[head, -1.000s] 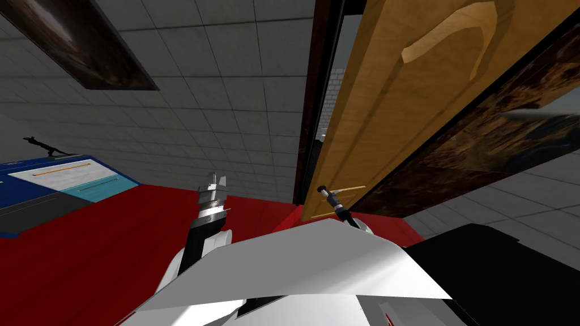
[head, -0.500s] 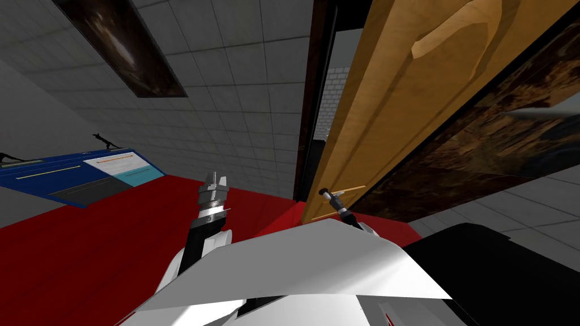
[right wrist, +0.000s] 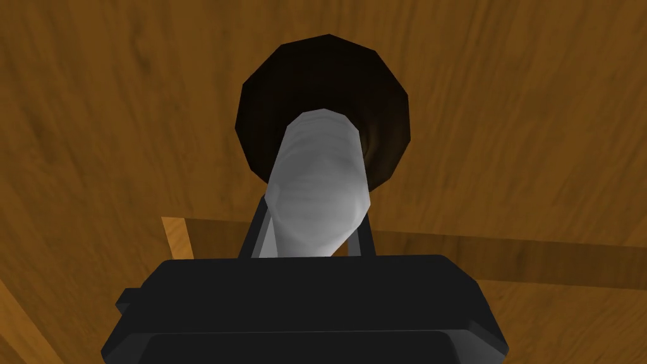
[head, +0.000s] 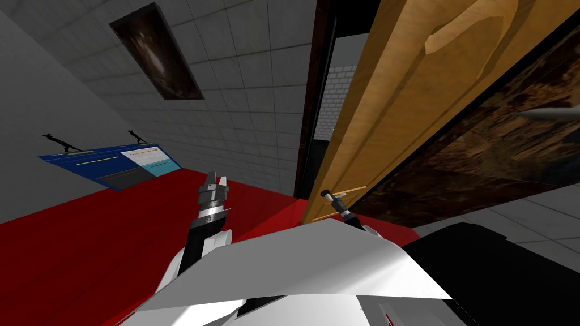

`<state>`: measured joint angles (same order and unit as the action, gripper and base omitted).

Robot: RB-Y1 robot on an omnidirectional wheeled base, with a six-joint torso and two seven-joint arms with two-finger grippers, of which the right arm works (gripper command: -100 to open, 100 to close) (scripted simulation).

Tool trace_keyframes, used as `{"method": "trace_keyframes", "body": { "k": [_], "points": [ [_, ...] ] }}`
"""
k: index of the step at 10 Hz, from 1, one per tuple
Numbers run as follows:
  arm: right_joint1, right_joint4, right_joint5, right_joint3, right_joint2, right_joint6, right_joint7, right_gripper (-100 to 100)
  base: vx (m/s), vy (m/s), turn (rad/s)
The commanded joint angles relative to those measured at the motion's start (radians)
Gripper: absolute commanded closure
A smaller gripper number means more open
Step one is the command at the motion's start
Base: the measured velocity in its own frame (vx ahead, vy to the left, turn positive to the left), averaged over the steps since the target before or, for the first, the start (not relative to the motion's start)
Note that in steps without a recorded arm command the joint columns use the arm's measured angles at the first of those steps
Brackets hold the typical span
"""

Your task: Pull the door open

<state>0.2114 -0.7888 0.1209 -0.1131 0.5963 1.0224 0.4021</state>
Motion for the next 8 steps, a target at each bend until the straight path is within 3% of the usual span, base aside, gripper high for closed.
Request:
{"method": "trace_keyframes", "body": {
  "k": [1, 8],
  "points": [
    [0.009, 0.011, -0.001, -0.008, 0.005, 0.028, 0.004, 100, -0.217, -0.111, 0.177],
    [0.044, 0.057, 0.005, -0.024, 0.037, 0.129, 0.025, 100, -0.204, -0.076, 0.166]
  ]
}}
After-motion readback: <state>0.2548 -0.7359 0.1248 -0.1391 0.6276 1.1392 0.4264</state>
